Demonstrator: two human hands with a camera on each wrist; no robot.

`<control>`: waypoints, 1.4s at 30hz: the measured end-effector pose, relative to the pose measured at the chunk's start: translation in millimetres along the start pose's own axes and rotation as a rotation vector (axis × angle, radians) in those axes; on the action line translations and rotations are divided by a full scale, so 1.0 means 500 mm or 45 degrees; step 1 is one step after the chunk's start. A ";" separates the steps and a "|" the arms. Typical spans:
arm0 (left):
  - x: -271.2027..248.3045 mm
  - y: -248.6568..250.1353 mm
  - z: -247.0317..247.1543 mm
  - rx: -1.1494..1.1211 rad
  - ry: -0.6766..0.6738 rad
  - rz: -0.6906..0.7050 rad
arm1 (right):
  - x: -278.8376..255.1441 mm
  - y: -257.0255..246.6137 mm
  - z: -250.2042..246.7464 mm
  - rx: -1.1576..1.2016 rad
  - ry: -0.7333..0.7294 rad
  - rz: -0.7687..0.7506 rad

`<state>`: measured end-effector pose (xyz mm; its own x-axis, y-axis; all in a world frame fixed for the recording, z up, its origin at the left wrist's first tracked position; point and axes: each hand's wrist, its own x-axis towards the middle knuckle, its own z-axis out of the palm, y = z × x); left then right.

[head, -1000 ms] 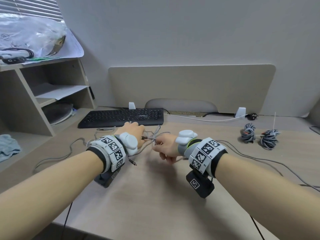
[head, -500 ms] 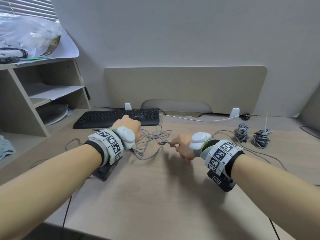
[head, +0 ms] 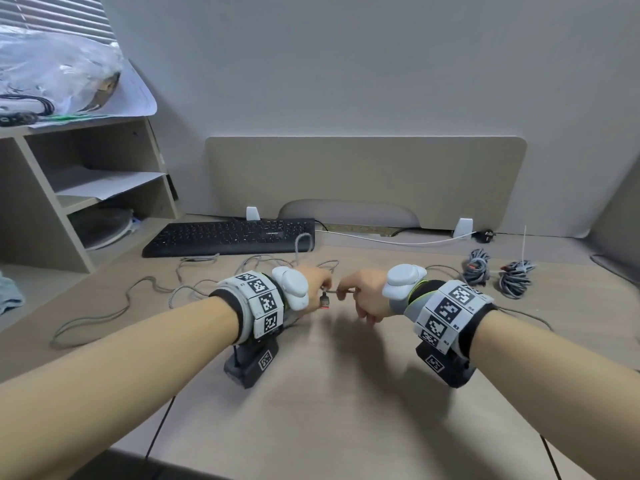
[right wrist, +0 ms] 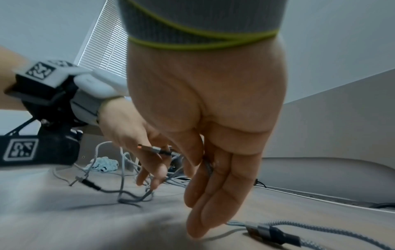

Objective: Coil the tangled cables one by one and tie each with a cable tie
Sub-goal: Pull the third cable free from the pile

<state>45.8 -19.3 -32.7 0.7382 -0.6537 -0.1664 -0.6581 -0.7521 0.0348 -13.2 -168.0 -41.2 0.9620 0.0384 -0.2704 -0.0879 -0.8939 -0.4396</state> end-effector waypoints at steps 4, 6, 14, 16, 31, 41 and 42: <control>0.012 -0.026 -0.015 0.221 -0.071 -0.154 | -0.010 0.031 -0.018 -0.039 -0.038 0.076; 0.013 -0.053 -0.023 0.279 -0.120 -0.233 | -0.014 0.055 -0.029 -0.084 -0.027 0.117; -0.011 -0.130 -0.070 0.361 -0.130 -0.423 | -0.037 0.091 -0.050 -0.366 0.021 0.254; -0.019 -0.150 -0.073 0.289 -0.073 -0.445 | -0.044 0.097 -0.054 -0.343 0.035 0.269; 0.000 -0.105 -0.016 0.071 0.080 -0.235 | 0.013 -0.085 0.036 -0.117 0.011 -0.069; -0.029 -0.143 -0.020 0.317 -0.121 -0.280 | 0.008 -0.051 -0.010 -0.170 0.018 -0.065; -0.033 -0.156 -0.021 0.347 -0.166 -0.318 | 0.004 -0.031 -0.024 -0.230 0.034 0.015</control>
<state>86.3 49.3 -22.4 0.8672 -0.4240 -0.2611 -0.4887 -0.8254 -0.2827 -6.7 -159.4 -24.8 0.9679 0.0175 -0.2509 -0.0539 -0.9599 -0.2750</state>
